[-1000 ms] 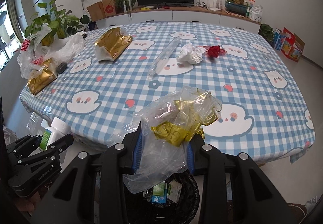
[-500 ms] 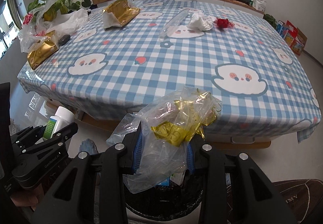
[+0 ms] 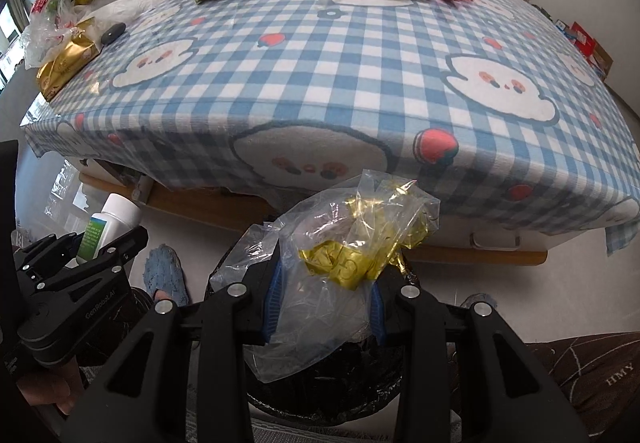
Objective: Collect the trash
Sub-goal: 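Carry the pill bottle and plastic bag with both tools over the bin, then open the right tool to drop the clear plastic bag into the bin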
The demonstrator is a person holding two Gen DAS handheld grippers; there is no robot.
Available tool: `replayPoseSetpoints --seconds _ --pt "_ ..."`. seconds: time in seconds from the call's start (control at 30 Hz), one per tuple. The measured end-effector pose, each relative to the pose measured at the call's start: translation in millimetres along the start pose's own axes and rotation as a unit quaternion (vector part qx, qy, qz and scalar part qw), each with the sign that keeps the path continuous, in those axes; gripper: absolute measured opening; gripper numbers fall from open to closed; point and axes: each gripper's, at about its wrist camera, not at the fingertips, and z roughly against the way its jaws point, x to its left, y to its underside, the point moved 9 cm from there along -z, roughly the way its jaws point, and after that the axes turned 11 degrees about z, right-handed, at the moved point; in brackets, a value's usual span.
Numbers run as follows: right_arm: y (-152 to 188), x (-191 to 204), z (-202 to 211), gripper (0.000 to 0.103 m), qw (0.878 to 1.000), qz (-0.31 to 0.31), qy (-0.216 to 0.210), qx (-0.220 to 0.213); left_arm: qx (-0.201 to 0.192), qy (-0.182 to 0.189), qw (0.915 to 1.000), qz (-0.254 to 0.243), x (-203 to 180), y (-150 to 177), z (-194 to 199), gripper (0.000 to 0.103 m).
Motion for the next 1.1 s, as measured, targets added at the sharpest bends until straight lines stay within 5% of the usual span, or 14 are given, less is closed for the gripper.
replayPoseSetpoints --seconds 0.9,1.1 --pt "52 9 -91 0.034 0.996 0.000 -0.001 0.094 0.085 -0.051 0.9942 -0.041 2 50 -67 0.040" --pt "50 8 -91 0.045 0.996 -0.004 -0.005 0.086 0.078 -0.050 0.9947 -0.043 -2 49 -66 0.040"
